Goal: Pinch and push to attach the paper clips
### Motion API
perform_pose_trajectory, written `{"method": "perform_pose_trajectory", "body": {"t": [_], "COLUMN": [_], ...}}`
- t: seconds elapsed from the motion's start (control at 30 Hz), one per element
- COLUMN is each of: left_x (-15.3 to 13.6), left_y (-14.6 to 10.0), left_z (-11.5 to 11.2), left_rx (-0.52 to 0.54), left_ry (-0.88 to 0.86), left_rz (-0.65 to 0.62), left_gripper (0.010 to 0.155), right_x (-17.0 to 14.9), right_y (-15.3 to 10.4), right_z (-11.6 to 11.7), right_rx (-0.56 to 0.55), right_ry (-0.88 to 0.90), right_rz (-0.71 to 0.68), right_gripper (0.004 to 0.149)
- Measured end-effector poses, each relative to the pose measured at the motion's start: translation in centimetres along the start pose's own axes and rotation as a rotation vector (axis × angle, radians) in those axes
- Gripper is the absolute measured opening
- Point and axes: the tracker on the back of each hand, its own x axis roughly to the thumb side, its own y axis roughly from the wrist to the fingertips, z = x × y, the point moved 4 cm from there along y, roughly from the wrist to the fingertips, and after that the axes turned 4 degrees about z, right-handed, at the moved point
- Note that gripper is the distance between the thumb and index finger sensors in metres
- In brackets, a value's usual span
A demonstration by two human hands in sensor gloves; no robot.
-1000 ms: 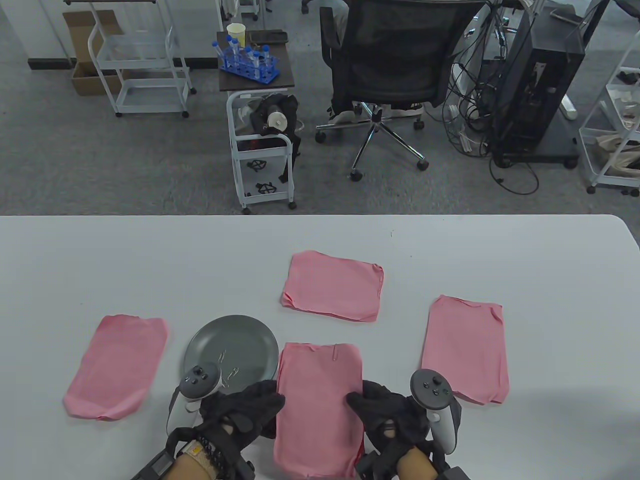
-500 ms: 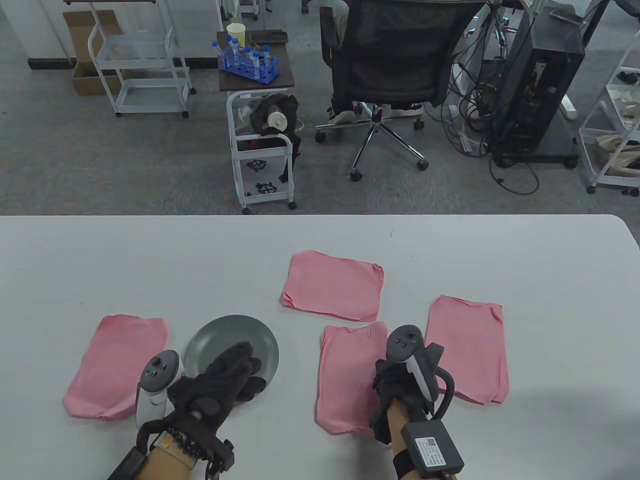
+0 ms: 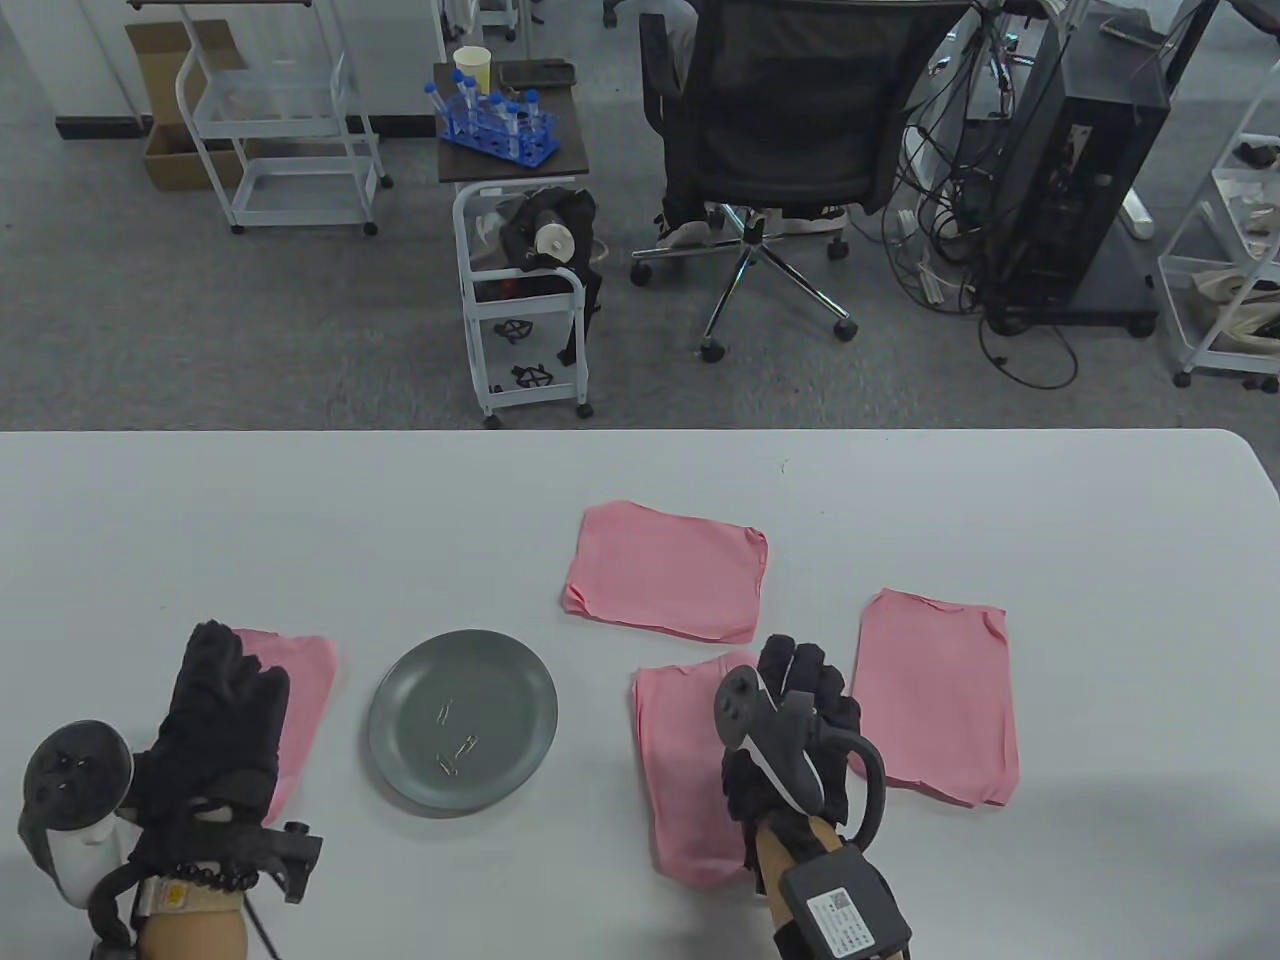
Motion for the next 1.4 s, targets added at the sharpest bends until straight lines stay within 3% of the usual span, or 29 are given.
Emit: {"method": "perform_pose_trajectory", "body": {"t": [0.07,0.17,0.27,0.37,0.47,0.53,0.6,0.8,0.93,1.0,1.1,1.17,1.23,1.27,1.4], "left_x": [-2.2,-5.0,-7.4,-8.5,-8.0,-7.7,-7.5,-6.0,-3.7,-1.8,2.3,5.4,8.4,9.9,12.9], "left_y": [1.0,2.2,2.4,2.5,2.7,2.9,3.1,2.5,1.0,0.3,-1.0,-2.0,-3.4,-4.3,-7.1], "left_z": [-1.2,-3.8,-5.0,-5.1,-4.7,-4.2,-3.7,-0.1,2.9,3.4,2.4,0.7,-2.0,-3.8,-10.2], "left_rx": [-0.069,-0.216,-0.370,-0.423,-0.369,-0.268,-0.221,-0.030,0.099,0.091,-0.045,-0.185,-0.345,-0.443,-0.731], "left_ry": [0.329,0.589,0.715,0.665,0.694,0.763,0.744,0.499,0.185,-0.065,-0.381,-0.531,-0.663,-0.716,-0.844], "left_rz": [0.167,0.321,0.488,0.450,0.395,0.369,0.354,0.249,0.080,-0.073,-0.341,-0.491,-0.619,-0.678,-0.721], "left_gripper": [0.088,0.097,0.108,0.108,0.089,0.071,0.063,0.049,0.048,0.048,0.049,0.049,0.049,0.049,0.049], "right_x": [1.3,2.5,3.1,3.3,3.4,3.4,3.3,2.6,1.7,1.4,1.4,2.0,2.9,3.5,5.6], "right_y": [-1.9,-4.5,-5.5,-5.6,-5.6,-5.5,-5.4,-4.7,-3.7,-3.3,-3.3,-4.0,-5.0,-5.6,-8.0], "right_z": [1.0,3.2,4.2,3.6,3.5,3.9,4.2,5.5,6.2,6.1,4.4,2.2,0.5,0.2,0.6], "right_rx": [0.113,0.241,0.277,0.263,0.251,0.264,0.278,0.334,0.346,0.334,0.260,0.143,0.129,0.222,0.833], "right_ry": [0.073,-0.072,-0.140,-0.051,-0.005,-0.015,-0.027,-0.103,-0.148,-0.148,-0.044,0.045,0.247,0.438,1.299], "right_rz": [-0.086,-0.177,-0.231,-0.249,-0.266,-0.271,-0.272,-0.228,-0.182,-0.172,-0.185,-0.228,-0.321,-0.382,-0.564], "right_gripper": [0.067,0.069,0.069,0.070,0.070,0.070,0.070,0.069,0.069,0.070,0.074,0.079,0.086,0.090,0.097]}}
